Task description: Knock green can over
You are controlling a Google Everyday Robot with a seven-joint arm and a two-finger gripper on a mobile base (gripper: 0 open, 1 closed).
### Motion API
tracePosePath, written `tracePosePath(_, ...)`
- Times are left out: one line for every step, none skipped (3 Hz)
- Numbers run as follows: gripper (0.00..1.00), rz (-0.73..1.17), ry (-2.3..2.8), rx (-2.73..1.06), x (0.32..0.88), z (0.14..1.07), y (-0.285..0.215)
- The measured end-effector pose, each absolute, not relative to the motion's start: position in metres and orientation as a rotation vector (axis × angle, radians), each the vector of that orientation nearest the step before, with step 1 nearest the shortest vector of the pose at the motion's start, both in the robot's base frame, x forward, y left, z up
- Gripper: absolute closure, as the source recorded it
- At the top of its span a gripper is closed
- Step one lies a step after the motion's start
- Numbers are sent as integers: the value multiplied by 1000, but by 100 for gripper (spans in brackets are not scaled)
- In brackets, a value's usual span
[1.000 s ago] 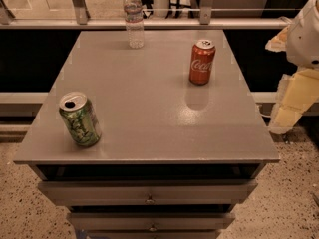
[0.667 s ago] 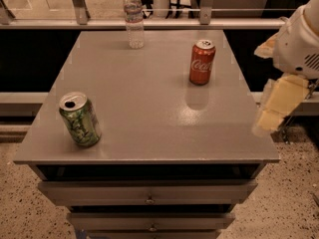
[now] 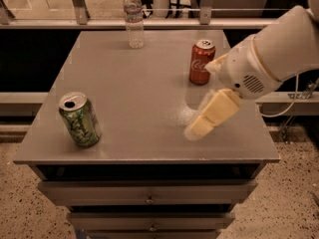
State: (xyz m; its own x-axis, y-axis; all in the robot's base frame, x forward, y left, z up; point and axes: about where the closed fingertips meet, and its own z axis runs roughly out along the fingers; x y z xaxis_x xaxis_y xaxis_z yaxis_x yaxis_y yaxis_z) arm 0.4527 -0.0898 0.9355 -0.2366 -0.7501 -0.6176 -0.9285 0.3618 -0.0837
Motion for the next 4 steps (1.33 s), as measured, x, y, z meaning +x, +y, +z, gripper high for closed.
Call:
tracePosePath(0,525,1969,-1393,452,940,-47)
tracePosePath(0,535,1956,-1385,451,945,-41)
tracePosePath(0,531,1957,-1387,451,945,-42)
tracePosePath(0,617,1867,-1360,446,940,-2)
